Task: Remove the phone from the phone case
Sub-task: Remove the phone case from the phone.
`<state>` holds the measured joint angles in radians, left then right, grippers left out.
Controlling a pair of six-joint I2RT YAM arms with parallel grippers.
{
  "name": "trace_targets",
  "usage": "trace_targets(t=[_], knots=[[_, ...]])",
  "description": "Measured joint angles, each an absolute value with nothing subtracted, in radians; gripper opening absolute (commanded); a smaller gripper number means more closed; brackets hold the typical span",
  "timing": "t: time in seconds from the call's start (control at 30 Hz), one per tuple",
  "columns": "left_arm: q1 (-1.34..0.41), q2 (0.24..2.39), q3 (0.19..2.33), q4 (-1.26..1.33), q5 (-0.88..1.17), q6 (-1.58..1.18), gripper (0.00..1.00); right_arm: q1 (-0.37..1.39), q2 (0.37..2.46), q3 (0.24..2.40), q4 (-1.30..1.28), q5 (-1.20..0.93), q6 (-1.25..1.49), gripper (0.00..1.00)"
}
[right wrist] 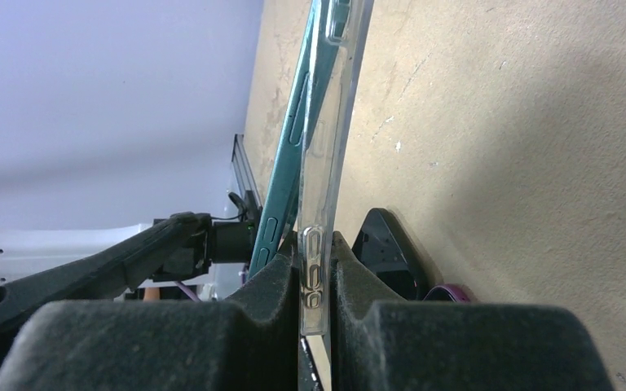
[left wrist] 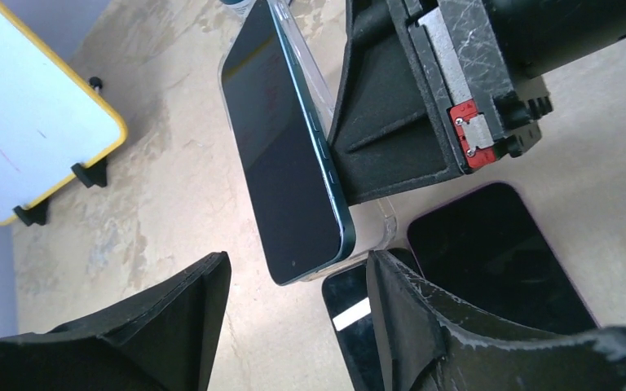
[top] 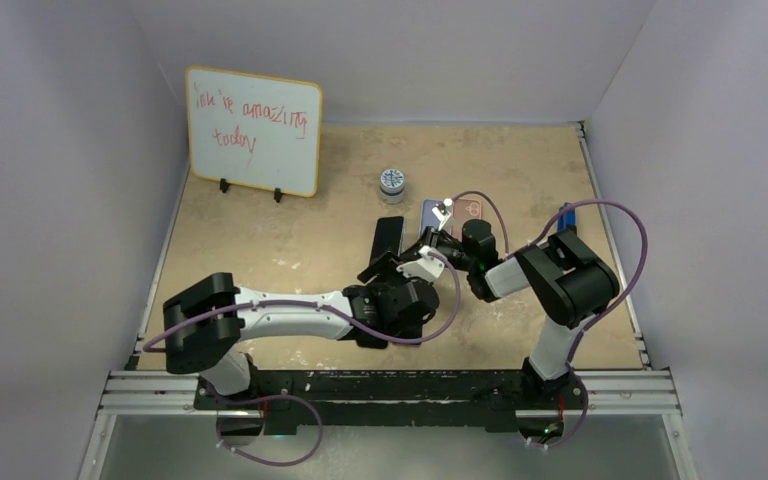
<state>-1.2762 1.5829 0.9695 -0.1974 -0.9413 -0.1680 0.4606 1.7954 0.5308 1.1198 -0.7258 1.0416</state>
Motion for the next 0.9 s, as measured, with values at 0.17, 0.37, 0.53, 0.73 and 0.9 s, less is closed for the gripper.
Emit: trace_targets(t=[0.17,0.37,0.53,0.73,0.9], knots=[[-1.279,1.631,0.981,-0.199,-1.001,-0.162,0.6,0.459,1.795,0.531,1.131,-0.731,1.055,0.0],[-1.278,1.678,0.987,-0.143,-1.076,-0.132,0.59,0.458,1.808,0.531,1.188,-0.757,1.085,0.0],[-1.275,1.739,1.007,-0.125,-1.134,-0.129,0.56,0.457,1.863,0.53,1.259,-0.78,1.137,0.0],[-1.261,1.783,1.035,-0.12,-1.177,-0.13,0.44,0.453,1.893,0.53,1.324,-0.776,1.176,0.0],[-1.255,1.799,1.064,-0.146,-1.179,-0.16,0.22,0.45,1.893,0.53,1.367,-0.776,1.19,0.0]])
